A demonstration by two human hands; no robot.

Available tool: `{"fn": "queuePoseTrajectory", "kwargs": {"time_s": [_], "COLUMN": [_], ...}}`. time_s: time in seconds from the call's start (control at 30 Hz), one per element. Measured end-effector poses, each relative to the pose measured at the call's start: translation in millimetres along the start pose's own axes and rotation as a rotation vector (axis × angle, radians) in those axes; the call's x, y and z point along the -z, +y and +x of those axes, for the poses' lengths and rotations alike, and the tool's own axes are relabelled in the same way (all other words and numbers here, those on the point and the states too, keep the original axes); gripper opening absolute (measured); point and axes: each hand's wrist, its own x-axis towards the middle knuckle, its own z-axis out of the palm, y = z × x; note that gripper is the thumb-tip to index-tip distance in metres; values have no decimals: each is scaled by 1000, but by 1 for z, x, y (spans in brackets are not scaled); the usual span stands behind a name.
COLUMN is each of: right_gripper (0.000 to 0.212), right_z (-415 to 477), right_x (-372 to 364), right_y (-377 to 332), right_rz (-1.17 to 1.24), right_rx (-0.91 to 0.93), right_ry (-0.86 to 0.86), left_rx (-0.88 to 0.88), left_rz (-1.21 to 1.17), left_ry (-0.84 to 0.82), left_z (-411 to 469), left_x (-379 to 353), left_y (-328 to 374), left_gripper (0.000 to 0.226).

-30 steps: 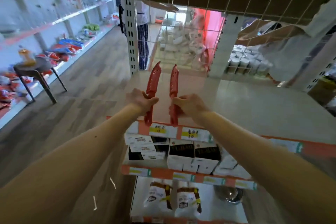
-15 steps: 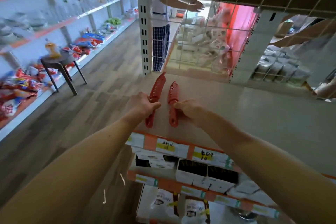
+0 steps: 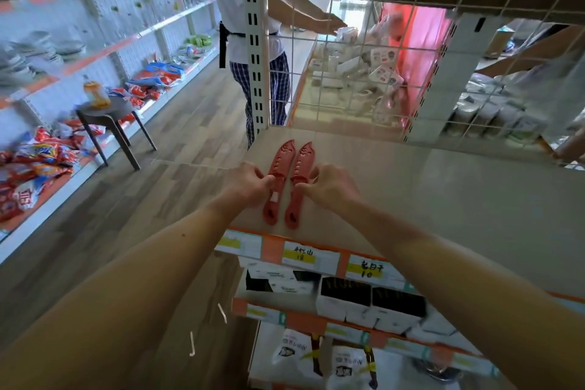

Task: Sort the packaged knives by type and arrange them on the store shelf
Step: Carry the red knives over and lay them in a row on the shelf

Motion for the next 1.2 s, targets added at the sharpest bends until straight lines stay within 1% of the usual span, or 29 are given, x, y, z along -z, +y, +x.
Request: {"fn": "queuePoseTrajectory", "kwargs": {"time_s": [0.07,0.17,0.3,0.43,0.67,0.73,0.97,1.2], "right_gripper": [44,47,44,50,47,45,41,43], "right_z": [-2,-3,-6,-8,-4,-1,6,9], "right_x": [-6,-12,-9,-8,-11,-14,-23,-31], "right_y": [0,-2,-6,-8,-14,-15,-28,-38], "right_rz": [-40,-98,-124,-98,-52,-31,14,60], "right_rx": [6,15,9,-38,-31,-43,-61,-54], "right_ry": [17,35,15,10,1,-2,12,4], "left_rx": [25,-12,-59,-56,-72,-62,-37,-32], "left_rz": [-73,-29,23,-3,3,39,43,68], "left_ry": [-16,-43,-59,-36,8,29,88,98], "left_z": [-1,-4,-6,-4,-4,-4,0,4], "left_x": [0,-2,-4,-5,-4,1,14,17], "left_y": [-2,-2,0,-1,-2,-3,-14,-15], "left_gripper": [21,23,26,27,22,21,24,27]}}
